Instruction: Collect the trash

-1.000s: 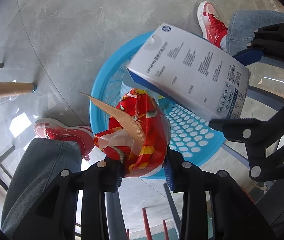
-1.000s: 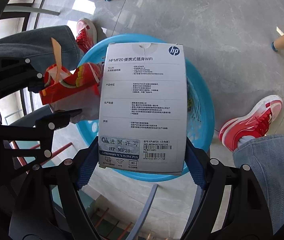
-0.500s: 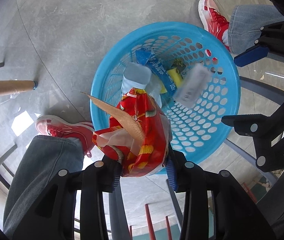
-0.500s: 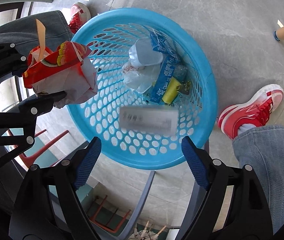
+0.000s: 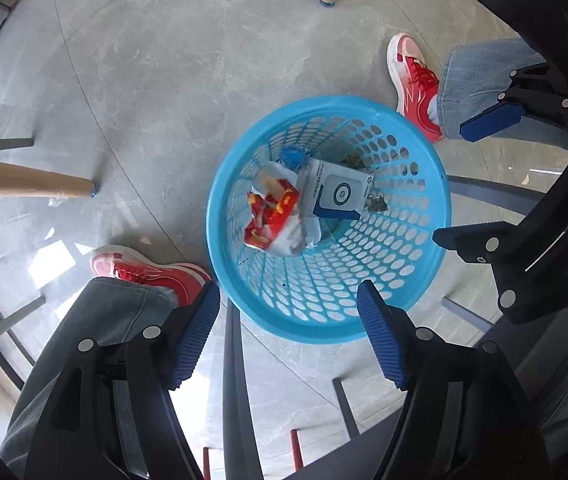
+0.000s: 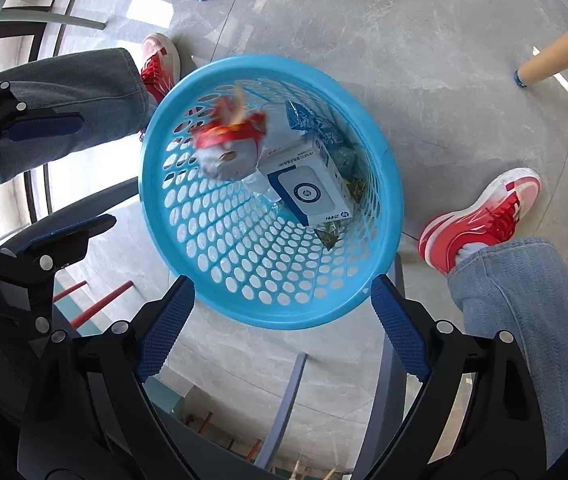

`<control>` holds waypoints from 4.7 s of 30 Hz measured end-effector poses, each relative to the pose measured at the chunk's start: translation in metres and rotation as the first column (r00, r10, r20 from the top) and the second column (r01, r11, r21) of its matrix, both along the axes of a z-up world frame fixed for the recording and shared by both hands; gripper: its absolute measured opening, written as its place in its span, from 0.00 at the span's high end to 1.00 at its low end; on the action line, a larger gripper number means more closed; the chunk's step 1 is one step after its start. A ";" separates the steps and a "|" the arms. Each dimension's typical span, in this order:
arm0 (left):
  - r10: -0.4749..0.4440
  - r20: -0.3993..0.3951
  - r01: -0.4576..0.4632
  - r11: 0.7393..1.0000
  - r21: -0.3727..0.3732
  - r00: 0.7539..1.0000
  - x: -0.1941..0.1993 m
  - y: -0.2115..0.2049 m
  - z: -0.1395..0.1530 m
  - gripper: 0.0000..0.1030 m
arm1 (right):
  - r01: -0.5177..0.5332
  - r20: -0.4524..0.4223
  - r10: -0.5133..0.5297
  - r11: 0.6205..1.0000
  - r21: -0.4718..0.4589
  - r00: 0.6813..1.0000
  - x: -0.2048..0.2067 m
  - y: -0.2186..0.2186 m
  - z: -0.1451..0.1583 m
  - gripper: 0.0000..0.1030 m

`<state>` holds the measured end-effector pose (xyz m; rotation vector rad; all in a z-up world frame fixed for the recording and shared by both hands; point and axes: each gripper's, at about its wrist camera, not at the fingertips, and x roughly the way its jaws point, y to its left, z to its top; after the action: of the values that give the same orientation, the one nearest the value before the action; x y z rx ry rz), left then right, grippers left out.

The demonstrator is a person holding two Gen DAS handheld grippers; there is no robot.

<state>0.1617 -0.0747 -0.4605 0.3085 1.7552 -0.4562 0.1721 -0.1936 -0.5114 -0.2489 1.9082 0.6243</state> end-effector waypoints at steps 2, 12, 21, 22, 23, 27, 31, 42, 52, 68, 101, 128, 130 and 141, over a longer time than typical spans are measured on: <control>0.008 0.028 -0.008 1.000 0.003 1.000 -0.004 0.002 0.013 0.24 | 0.018 0.024 -0.018 1.000 0.002 1.000 -0.001 -0.005 0.013 0.17; 0.121 0.261 -0.104 0.991 -0.079 0.958 -0.041 0.023 0.122 0.17 | 0.085 0.229 -0.116 0.986 0.141 0.966 -0.030 -0.018 0.130 0.14; 0.347 0.445 -0.312 0.938 -0.154 0.825 -0.061 0.062 0.196 0.17 | 0.101 0.386 -0.187 0.968 0.231 0.903 -0.062 -0.025 0.231 0.14; 0.363 0.463 -0.327 0.932 -0.160 0.809 -0.062 0.065 0.206 0.17 | 0.109 0.398 -0.200 0.965 0.239 0.895 -0.065 -0.028 0.241 0.13; 0.374 0.479 -0.338 0.927 -0.163 0.794 -0.063 0.066 0.216 0.17 | 0.117 0.406 -0.212 0.962 0.245 0.889 -0.067 -0.031 0.250 0.13; 0.390 0.521 -0.346 0.920 -0.184 0.759 -0.069 0.064 0.251 0.15 | 0.127 0.441 -0.228 0.961 0.246 0.868 -0.077 -0.037 0.282 0.12; 0.397 0.556 -0.336 0.917 -0.214 0.730 -0.075 0.054 0.283 0.14 | 0.121 0.491 -0.233 0.961 0.249 0.839 -0.088 -0.037 0.316 0.10; 0.394 0.572 -0.337 0.918 -0.210 0.719 -0.091 0.045 0.316 0.10 | 0.097 0.566 -0.236 0.959 0.265 0.790 -0.097 -0.033 0.368 0.08; 0.398 0.594 -0.336 0.916 -0.218 0.699 -0.093 0.047 0.327 0.09 | 0.103 0.564 -0.239 0.960 0.262 0.791 -0.101 -0.030 0.371 0.08; 0.407 0.594 -0.334 0.913 -0.234 0.694 -0.095 0.047 0.331 0.09 | 0.112 0.570 -0.246 0.959 0.259 0.784 -0.102 -0.029 0.368 0.08; 0.410 0.589 -0.334 0.912 -0.240 0.696 -0.096 0.043 0.332 0.08 | 0.109 0.577 -0.237 0.963 0.248 0.782 -0.101 -0.028 0.366 0.08; 0.413 0.596 -0.326 0.911 -0.254 0.689 -0.100 0.047 0.332 0.07 | 0.101 0.586 -0.236 0.962 0.254 0.776 -0.105 -0.024 0.367 0.08; 0.412 0.595 -0.326 0.911 -0.252 0.690 -0.099 0.047 0.331 0.07 | 0.098 0.585 -0.234 0.962 0.255 0.777 -0.104 -0.025 0.368 0.08; 0.407 0.592 -0.321 0.913 -0.251 0.696 -0.098 0.047 0.331 0.07 | 0.103 0.580 -0.236 0.962 0.252 0.780 -0.103 -0.026 0.368 0.08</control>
<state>0.0637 -0.0282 -0.1298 -0.0009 1.0652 -0.1369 0.0688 -0.2200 -0.1434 -0.1166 1.2123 0.5323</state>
